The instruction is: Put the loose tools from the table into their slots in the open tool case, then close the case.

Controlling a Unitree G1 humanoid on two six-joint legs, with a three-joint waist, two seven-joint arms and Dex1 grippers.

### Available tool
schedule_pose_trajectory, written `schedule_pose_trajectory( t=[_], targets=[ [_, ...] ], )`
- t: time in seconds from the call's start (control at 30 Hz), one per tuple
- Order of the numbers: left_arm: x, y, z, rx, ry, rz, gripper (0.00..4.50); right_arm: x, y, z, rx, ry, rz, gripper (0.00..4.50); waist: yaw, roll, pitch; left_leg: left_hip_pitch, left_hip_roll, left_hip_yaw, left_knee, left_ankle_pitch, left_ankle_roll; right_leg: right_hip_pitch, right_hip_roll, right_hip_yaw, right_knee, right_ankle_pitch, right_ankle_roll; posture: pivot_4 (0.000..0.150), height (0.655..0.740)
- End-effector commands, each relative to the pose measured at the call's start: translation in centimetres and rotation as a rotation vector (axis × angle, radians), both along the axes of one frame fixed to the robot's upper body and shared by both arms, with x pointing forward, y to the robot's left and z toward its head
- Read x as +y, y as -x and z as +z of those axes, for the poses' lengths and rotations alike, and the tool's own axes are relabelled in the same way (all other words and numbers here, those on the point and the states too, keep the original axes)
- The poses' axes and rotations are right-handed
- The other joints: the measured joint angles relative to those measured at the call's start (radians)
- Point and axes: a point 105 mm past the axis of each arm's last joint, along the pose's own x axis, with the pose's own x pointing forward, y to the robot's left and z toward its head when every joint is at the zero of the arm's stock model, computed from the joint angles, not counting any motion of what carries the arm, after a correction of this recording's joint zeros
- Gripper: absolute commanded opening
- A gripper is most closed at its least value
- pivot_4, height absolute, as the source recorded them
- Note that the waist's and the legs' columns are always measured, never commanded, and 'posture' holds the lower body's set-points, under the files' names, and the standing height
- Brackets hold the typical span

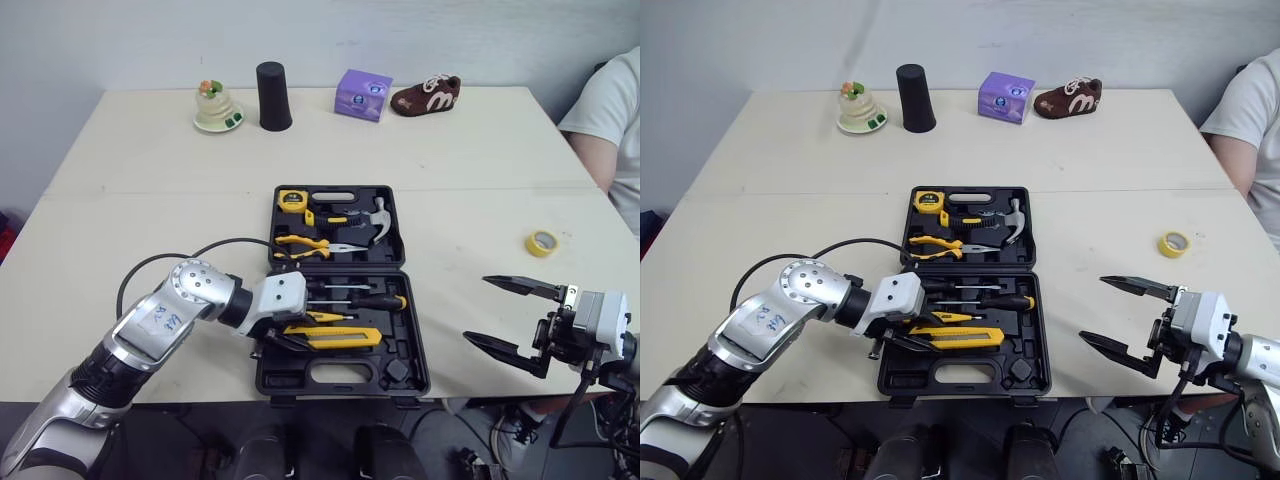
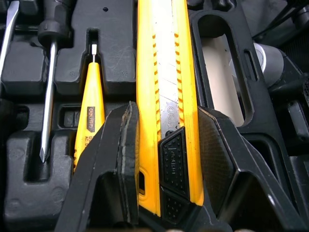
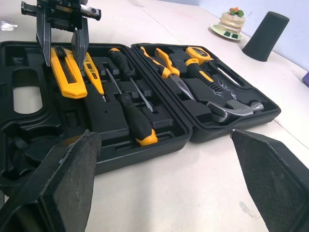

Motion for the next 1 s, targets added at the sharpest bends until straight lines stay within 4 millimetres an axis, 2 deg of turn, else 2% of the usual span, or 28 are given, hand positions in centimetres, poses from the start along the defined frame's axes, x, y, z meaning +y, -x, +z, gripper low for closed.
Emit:
schedule_pose_trajectory(
  t=[0.03, 0.33, 0.43, 0.67, 0.87, 0.97, 1.0],
  targets=[
    [-0.2, 0.1, -0.6, 0.016, -0.011, 0.020, 1.29, 0.3, 0.1, 0.4, -0.023, -0.002, 0.011, 4.50, 0.001, 0.000, 0.000, 0.000, 0.000, 0.000, 0.000, 0.000, 0.000, 0.000, 0.000, 0.000, 0.000, 0.000, 0.000, 0.150, 0.7400],
    [-1.2, 1.0, -0.4, 0.046, 0.011, -0.018, 1.29, -0.1, 0.2, -0.3, -0.020, -0.004, 0.005, 4.50, 0.011, 0.000, 0.000, 0.000, 0.000, -0.001, 0.002, 0.000, 0.000, 0.001, 0.000, 0.000, 0.001, 0.000, 0.000, 0.150, 0.7400],
    [-0.8, 1.1, -1.1, 0.027, -0.035, -0.028, 1.29, -0.2, 0.2, -0.5, -0.019, -0.007, 0.005, 4.50, 0.013, 0.000, 0.000, 0.000, 0.000, -0.001, 0.002, 0.000, 0.000, 0.001, 0.000, 0.000, 0.001, 0.000, 0.000, 0.150, 0.7400],
    [-0.9, 0.2, -1.2, -0.013, -0.013, 0.038, 1.29, -0.2, 0.0, -1.0, -0.020, -0.015, 0.011, 4.50, 0.011, 0.000, 0.000, 0.000, 0.000, -0.001, 0.002, 0.000, 0.000, 0.001, 0.000, 0.000, 0.002, 0.000, 0.000, 0.150, 0.7400],
    [-0.2, 0.3, -2.0, -0.031, -0.060, 0.040, 1.29, 0.1, -0.1, -0.9, -0.026, -0.016, 0.021, 4.50, 0.011, 0.000, 0.000, 0.000, 0.001, -0.001, 0.003, 0.000, 0.000, 0.001, 0.000, 0.000, 0.003, 0.000, 0.000, 0.150, 0.7400],
    [-0.5, 0.4, -1.7, -0.013, -0.038, 0.039, 1.29, 0.2, -0.2, -0.9, -0.027, -0.017, 0.023, 4.50, 0.011, 0.000, 0.000, 0.001, 0.001, -0.001, 0.003, 0.000, 0.000, 0.001, 0.000, 0.000, 0.003, 0.000, 0.000, 0.150, 0.7400],
    [-0.6, 0.5, -1.5, -0.010, -0.031, 0.031, 1.79, 0.3, -0.2, -0.8, -0.027, -0.017, 0.024, 4.50, 0.011, 0.000, 0.000, 0.001, 0.001, -0.001, 0.003, 0.000, 0.000, 0.001, 0.000, 0.000, 0.003, 0.000, 0.000, 0.150, 0.7400]
  ],
)
